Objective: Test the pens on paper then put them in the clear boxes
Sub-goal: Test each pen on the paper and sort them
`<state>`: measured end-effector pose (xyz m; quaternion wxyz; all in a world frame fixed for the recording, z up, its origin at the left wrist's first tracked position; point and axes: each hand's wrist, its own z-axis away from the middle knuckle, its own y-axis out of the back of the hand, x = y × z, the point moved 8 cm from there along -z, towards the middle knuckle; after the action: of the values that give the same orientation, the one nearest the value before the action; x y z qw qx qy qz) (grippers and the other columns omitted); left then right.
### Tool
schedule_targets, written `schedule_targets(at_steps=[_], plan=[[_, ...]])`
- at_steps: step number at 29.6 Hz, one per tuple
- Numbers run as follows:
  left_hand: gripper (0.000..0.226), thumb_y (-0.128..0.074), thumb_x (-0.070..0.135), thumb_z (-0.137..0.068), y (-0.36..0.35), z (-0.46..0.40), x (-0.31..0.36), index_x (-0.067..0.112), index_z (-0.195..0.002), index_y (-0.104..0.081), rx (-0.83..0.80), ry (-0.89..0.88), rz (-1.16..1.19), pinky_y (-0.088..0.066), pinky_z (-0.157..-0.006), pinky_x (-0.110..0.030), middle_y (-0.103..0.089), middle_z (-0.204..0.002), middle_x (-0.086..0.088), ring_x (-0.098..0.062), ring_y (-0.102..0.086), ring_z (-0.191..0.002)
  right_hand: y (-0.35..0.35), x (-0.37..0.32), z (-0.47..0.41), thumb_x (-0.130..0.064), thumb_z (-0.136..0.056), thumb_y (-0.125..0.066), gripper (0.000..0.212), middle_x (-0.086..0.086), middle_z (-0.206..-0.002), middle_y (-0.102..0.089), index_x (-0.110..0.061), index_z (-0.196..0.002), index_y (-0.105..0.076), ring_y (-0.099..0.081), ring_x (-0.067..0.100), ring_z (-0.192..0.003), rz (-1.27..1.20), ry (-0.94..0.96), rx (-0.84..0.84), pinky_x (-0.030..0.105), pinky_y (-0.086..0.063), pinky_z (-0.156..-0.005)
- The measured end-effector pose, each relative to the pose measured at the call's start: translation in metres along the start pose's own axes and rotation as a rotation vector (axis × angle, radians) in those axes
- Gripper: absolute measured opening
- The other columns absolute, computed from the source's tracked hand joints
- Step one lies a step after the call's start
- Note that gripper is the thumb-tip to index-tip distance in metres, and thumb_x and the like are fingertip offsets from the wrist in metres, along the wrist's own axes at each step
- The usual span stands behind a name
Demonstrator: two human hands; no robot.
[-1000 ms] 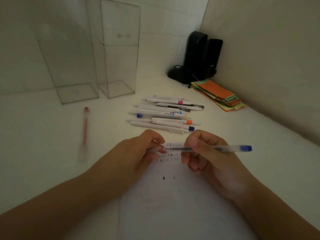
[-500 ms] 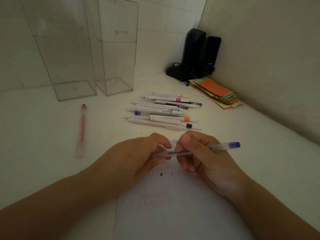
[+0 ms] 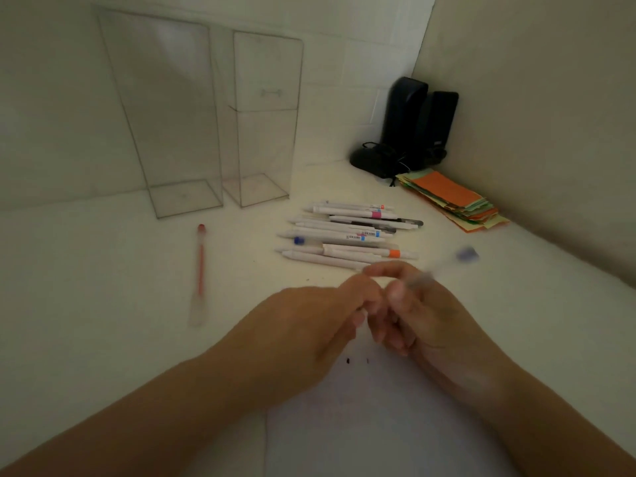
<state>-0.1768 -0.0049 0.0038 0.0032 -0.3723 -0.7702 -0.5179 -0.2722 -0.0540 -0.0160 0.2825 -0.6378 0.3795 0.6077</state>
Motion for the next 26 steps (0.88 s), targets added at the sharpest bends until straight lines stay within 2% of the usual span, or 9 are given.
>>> schedule_targets(at_steps=[1,3,6,8,12,16,19,22,26], plan=[[0.011,-0.029,0.033,-0.085,0.01,-0.001,-0.003,0.032,-0.093,-0.036,0.061,0.016,-0.085,-0.042,-0.051,-0.025,-0.059,-0.066,0.011,-0.01,-0.052,-0.055,0.006,0.0,-0.002,-0.075,-0.058,-0.061,0.066,0.002,-0.055,-0.059,-0.025,-0.101,-0.057,-0.042,0.007,-0.043,0.037,-0.003,0.061,0.014,-0.035,-0.042],[0.014,-0.028,0.029,-0.086,0.036,0.001,-0.022,0.029,-0.093,-0.04,0.18,0.169,-0.208,-0.034,-0.045,-0.024,-0.047,-0.056,0.01,-0.01,-0.044,-0.047,0.021,-0.002,-0.003,-0.057,-0.073,-0.06,0.047,0.001,-0.054,-0.057,-0.025,-0.108,-0.056,-0.041,0.003,-0.042,0.251,-0.008,0.199,0.011,-0.034,-0.044],[0.014,-0.032,0.025,-0.093,0.053,0.019,-0.074,0.025,-0.101,-0.043,0.194,0.56,-0.359,-0.031,-0.046,-0.022,-0.042,-0.058,0.009,-0.008,-0.042,-0.052,0.036,-0.004,-0.002,-0.029,-0.085,-0.06,0.007,0.003,-0.057,-0.057,-0.031,-0.091,-0.059,-0.047,0.001,-0.046,0.567,0.024,0.311,0.008,-0.037,-0.05],[0.015,-0.034,0.024,-0.093,0.057,0.028,-0.09,0.022,-0.102,-0.046,0.18,0.687,-0.435,-0.035,-0.053,-0.028,-0.049,-0.067,0.005,-0.016,-0.048,-0.061,0.037,-0.005,-0.003,-0.027,-0.085,-0.06,0.009,-0.002,-0.062,-0.058,-0.036,-0.083,-0.057,-0.05,0.002,-0.055,0.709,0.062,0.325,0.008,-0.038,-0.054],[0.023,-0.034,0.035,-0.091,0.058,0.032,-0.097,0.022,-0.101,-0.05,0.11,0.739,-0.606,-0.033,-0.076,-0.032,-0.054,-0.074,0.002,-0.018,-0.051,-0.07,0.035,-0.005,-0.01,-0.019,-0.083,-0.063,0.018,-0.019,-0.088,-0.052,-0.035,-0.091,-0.059,-0.045,0.0,-0.079,0.991,0.177,0.32,0.002,-0.03,-0.072],[0.033,-0.036,0.052,-0.088,0.053,0.036,-0.106,0.026,-0.099,-0.053,0.049,0.778,-0.633,-0.032,-0.084,-0.036,-0.052,-0.107,-0.001,-0.019,-0.044,-0.102,0.035,0.01,-0.016,-0.019,-0.087,-0.059,0.028,-0.007,-0.114,-0.049,-0.022,-0.114,-0.062,-0.041,0.007,-0.108,1.057,0.133,0.22,0.016,-0.025,-0.093],[0.026,-0.051,0.042,-0.086,0.052,0.035,-0.106,0.016,-0.09,-0.057,0.139,0.693,-0.493,-0.035,-0.09,-0.036,-0.048,-0.113,-0.004,-0.024,-0.04,-0.111,0.032,0.009,-0.016,-0.017,-0.088,-0.056,0.03,-0.005,-0.113,-0.049,-0.019,-0.118,-0.06,-0.047,0.013,-0.111,1.06,0.144,0.203,0.019,-0.029,-0.094],[0.019,-0.049,0.03,-0.09,0.046,0.037,-0.112,0.012,-0.086,-0.05,0.118,0.735,-0.357,-0.035,-0.092,-0.032,-0.053,-0.113,-0.008,-0.022,-0.033,-0.131,0.032,0.01,-0.016,-0.019,-0.09,-0.054,0.036,-0.001,-0.122,-0.047,-0.02,-0.126,-0.053,-0.045,0.014,-0.115,1.083,0.118,0.218,0.019,-0.03,-0.095],[0.029,-0.041,0.033,-0.092,0.053,0.038,-0.109,0.008,-0.094,-0.056,0.046,0.807,-0.502,-0.039,-0.082,-0.029,-0.051,-0.109,-0.008,-0.022,-0.047,-0.111,0.033,0.011,-0.015,-0.021,-0.092,-0.05,0.036,0.001,-0.127,-0.047,-0.019,-0.128,-0.051,-0.04,0.015,-0.118,1.121,0.106,0.216,0.018,-0.025,-0.095]])
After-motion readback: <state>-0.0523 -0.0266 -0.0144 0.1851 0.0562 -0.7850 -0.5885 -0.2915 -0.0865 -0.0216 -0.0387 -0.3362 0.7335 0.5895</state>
